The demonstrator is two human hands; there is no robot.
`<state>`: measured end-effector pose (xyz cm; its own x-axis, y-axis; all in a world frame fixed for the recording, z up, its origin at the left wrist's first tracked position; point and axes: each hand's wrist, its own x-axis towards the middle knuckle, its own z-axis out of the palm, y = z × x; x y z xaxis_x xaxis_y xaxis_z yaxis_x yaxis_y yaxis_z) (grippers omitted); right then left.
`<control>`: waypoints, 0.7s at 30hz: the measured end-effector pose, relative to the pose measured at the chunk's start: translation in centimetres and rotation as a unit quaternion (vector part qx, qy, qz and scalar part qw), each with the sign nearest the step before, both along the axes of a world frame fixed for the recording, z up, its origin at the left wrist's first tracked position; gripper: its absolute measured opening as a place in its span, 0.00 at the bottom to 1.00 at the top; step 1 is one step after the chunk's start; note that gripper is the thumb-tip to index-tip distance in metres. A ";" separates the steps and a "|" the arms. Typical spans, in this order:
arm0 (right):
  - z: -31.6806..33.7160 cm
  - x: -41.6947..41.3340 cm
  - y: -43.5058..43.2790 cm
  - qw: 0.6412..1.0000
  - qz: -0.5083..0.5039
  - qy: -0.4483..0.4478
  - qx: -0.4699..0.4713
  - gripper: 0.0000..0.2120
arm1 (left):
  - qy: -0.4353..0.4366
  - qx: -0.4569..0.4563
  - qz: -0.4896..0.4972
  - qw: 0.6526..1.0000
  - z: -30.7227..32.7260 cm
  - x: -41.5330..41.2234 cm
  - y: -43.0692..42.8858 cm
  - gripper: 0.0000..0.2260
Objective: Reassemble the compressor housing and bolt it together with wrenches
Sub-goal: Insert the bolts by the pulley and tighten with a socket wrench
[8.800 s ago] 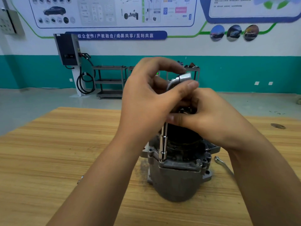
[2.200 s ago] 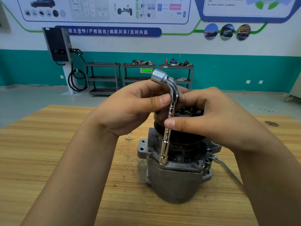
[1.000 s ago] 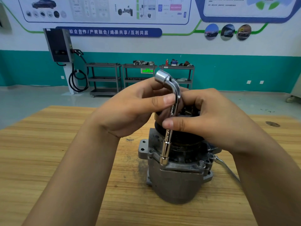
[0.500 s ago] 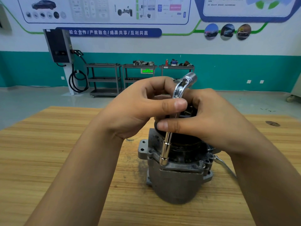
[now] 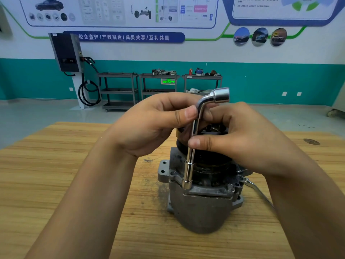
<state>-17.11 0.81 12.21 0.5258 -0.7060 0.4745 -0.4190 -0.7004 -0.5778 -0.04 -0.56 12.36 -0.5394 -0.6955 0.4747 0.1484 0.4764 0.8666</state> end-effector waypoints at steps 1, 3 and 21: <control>0.0 0.0 0.0 1.000 -0.003 -0.004 0.002 0.10 | -0.003 -0.003 0.005 1.000 0.0 0.0 0.1 0.06; 0.0 0.0 0.1 1.000 -0.006 -0.013 0.009 0.09 | -0.016 -0.009 0.022 1.000 0.1 0.0 0.2 0.04; 0.0 0.3 0.1 1.000 -0.015 -0.009 -0.020 0.05 | -0.224 -0.324 0.376 0.839 1.7 -2.3 4.5 0.12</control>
